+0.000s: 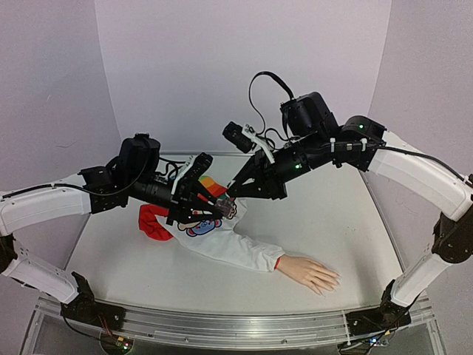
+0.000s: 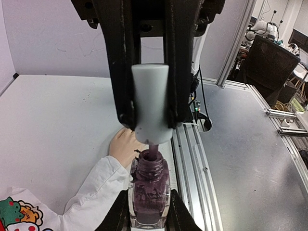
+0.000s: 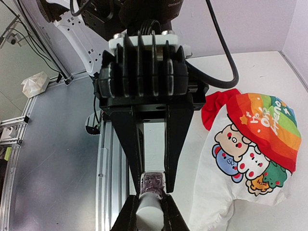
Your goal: Paint the nails
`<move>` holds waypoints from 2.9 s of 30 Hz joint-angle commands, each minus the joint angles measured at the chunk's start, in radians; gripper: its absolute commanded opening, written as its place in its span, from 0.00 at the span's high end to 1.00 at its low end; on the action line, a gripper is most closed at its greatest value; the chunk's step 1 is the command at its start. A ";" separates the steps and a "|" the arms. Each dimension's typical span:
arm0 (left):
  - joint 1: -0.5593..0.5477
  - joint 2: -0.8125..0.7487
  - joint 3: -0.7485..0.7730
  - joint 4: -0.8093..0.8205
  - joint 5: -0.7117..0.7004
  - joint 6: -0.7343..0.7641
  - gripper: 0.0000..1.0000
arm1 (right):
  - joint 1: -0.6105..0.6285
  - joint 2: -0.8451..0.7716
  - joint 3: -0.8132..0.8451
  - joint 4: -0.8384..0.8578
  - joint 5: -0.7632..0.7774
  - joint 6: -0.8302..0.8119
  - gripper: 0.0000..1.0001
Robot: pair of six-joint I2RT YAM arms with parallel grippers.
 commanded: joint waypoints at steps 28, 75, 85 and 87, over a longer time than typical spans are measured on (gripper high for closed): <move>0.006 0.015 0.005 0.009 -0.077 0.021 1.00 | -0.008 -0.069 -0.032 0.029 0.084 0.038 1.00; 0.000 0.041 -0.085 0.417 -0.490 0.002 1.00 | 0.140 -0.633 -1.048 -0.113 0.871 1.039 1.00; 0.000 0.038 -0.087 0.417 -0.496 -0.004 1.00 | 0.160 -0.615 -1.155 0.040 0.848 0.995 1.00; 0.000 0.038 -0.084 0.412 -0.495 -0.006 1.00 | 0.184 -0.623 -1.156 0.040 0.845 0.996 1.00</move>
